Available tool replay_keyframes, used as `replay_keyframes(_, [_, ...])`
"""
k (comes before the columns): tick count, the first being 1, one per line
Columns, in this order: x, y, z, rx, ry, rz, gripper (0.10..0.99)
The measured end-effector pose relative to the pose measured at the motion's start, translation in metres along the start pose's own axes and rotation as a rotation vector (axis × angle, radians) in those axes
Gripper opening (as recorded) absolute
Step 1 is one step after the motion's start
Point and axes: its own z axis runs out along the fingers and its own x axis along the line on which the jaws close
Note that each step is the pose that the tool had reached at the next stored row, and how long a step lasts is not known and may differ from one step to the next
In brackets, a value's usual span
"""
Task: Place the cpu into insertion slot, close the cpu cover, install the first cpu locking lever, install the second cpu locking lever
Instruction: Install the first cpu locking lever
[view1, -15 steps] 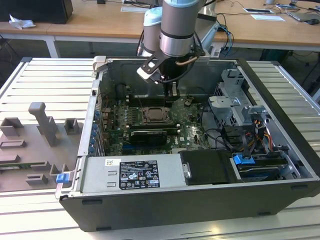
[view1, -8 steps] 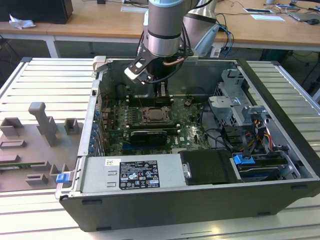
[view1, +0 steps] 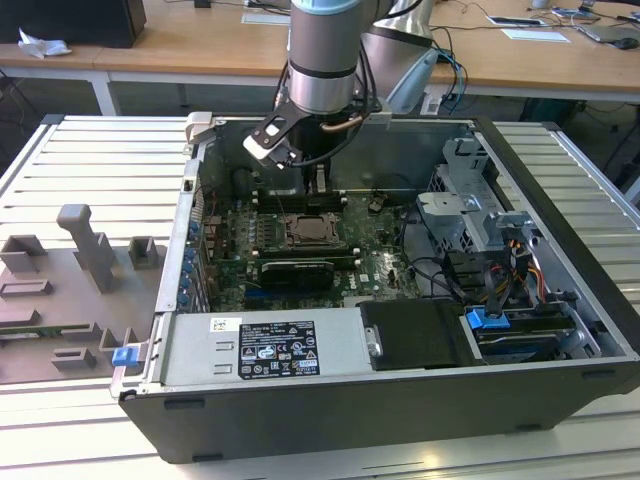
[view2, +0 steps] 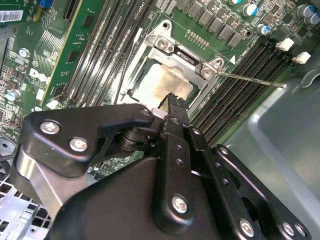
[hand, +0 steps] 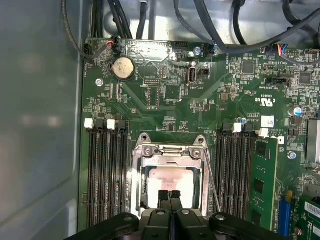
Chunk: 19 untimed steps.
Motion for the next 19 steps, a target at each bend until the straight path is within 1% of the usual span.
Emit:
replay_keyframes(4, [0.0, -0.0003, -0.0056, 0.0, 0.0, 0.0, 0.106])
replay_keyframes(5, [0.0, -0.0004, -0.0087, 0.0, 0.0001, 0.0, 0.106])
replay_keyframes(6, [0.0, -0.0005, -0.0141, 0.0, 0.0001, 0.0, 0.106])
replay_keyframes(8, [0.0, -0.0005, -0.0198, 0.0, 0.0, 0.0, 0.106])
replay_keyframes(9, [-0.0001, -0.0009, -0.0268, -0.001, 0.0001, 0.0, 0.106])
replay_keyframes(10, [-0.0001, -0.0009, -0.0369, -0.002, -0.0004, 0.0, 0.106])
replay_keyframes(11, [-0.0001, -0.001, -0.0441, -0.003, -0.0004, 0.0, 0.106])
replay_keyframes(12, [-0.0002, -0.001, -0.0477, -0.004, -0.0004, 0.0, 0.106])
replay_keyframes(15, [-0.0002, -0.0011, -0.0622, -0.006, -0.0011, 0.0, 0.106])
replay_keyframes(17, [-0.0002, -0.0013, -0.0625, -0.008, -0.0012, 0.0, 0.106])
replay_keyframes(19, [-0.0002, -0.0013, -0.0625, -0.008, -0.0012, -0.034, 0.106])
